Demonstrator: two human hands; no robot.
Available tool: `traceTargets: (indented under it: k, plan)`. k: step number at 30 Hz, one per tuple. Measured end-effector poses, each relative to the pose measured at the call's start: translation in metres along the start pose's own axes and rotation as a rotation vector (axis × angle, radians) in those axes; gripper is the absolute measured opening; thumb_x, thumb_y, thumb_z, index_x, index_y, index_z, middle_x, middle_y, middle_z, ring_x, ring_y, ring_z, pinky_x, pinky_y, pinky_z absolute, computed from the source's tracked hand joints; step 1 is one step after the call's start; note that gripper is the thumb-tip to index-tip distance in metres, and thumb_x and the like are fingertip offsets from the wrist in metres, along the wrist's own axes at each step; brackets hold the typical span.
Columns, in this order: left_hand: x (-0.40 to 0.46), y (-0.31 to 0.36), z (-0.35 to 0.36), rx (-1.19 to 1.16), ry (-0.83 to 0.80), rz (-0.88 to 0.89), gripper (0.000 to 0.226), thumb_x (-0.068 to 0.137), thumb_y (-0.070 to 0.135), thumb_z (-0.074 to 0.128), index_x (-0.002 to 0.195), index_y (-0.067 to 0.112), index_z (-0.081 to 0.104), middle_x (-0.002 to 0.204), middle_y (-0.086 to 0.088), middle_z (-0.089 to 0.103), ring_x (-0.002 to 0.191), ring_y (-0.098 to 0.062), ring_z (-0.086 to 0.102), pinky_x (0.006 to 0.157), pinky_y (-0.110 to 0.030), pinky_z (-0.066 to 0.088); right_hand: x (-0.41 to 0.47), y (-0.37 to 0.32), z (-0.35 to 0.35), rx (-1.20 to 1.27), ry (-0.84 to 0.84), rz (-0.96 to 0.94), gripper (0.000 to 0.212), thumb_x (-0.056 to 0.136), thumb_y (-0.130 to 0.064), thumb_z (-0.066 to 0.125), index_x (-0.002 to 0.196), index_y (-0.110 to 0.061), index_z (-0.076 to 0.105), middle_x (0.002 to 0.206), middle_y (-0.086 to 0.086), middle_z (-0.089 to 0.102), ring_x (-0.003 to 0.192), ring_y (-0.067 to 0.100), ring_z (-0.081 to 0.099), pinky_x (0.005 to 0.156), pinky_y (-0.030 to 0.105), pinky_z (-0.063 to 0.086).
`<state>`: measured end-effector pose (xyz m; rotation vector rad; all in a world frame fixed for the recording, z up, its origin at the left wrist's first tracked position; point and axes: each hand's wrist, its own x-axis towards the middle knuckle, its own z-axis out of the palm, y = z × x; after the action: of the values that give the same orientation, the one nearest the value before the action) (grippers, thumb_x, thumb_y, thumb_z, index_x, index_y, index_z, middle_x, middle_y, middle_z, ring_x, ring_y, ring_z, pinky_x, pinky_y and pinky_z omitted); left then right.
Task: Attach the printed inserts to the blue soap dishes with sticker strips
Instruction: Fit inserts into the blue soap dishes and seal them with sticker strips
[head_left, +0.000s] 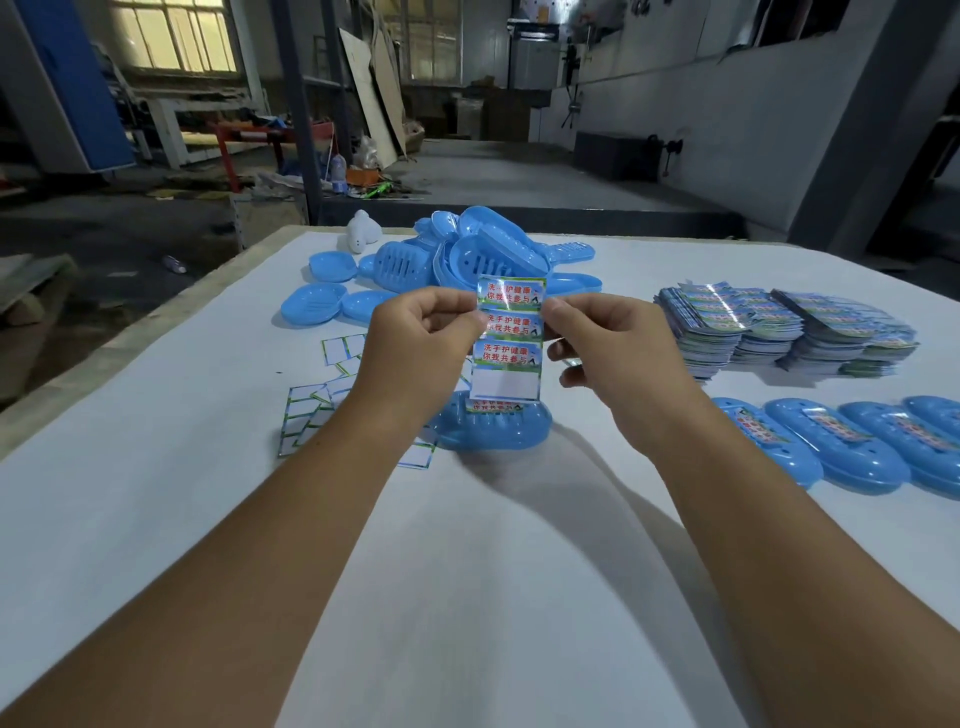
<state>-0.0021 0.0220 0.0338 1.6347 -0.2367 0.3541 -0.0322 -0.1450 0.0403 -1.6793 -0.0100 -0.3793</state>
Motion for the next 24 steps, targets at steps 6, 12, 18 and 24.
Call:
traceTargets:
  k: [6,12,18,24]
  plan:
    - [0.0006,-0.0045,-0.0013,0.197,0.057,0.102,0.016,0.084,0.022,0.078,0.085,0.028,0.064,0.078,0.013,0.070,0.070,0.007,0.065,0.057,-0.005,0.045,-0.0054,-0.0026,0.0036,0.127,-0.191,0.036,0.021,0.096,-0.018,0.067,0.080,-0.019,0.081,0.080,0.002,0.073,0.064,0.009,0.056,0.049,0.021,0.045]
    - [-0.0037,-0.0006,0.0019,0.030,-0.080,0.089,0.003,0.089,0.024,0.071,0.088,0.023,0.074,0.079,0.006,0.076,0.077,-0.009,0.073,0.066,-0.018,0.054,-0.0067,0.0000,0.0068,0.049,-0.168,-0.026,0.017,0.095,-0.017,0.068,0.083,-0.015,0.080,0.081,0.005,0.075,0.063,0.009,0.055,0.046,0.021,0.042]
    - [-0.0042,-0.0020,0.0023,0.059,-0.077,0.099,0.012,0.088,0.029,0.075,0.088,0.017,0.076,0.075,0.005,0.077,0.072,-0.011,0.074,0.068,-0.025,0.057,-0.0056,0.0018,0.0065,-0.006,-0.139,-0.070,0.017,0.095,-0.020,0.069,0.082,-0.018,0.080,0.080,0.006,0.075,0.061,0.008,0.055,0.045,0.020,0.042]
    - [-0.0079,-0.0003,0.0010,0.156,-0.075,0.188,0.015,0.090,0.028,0.072,0.089,0.014,0.078,0.074,0.006,0.076,0.070,-0.008,0.074,0.073,-0.033,0.062,-0.0068,0.0029,0.0082,-0.098,-0.137,-0.112,0.018,0.094,-0.028,0.071,0.080,-0.022,0.080,0.075,0.001,0.074,0.061,0.007,0.055,0.045,0.021,0.042]
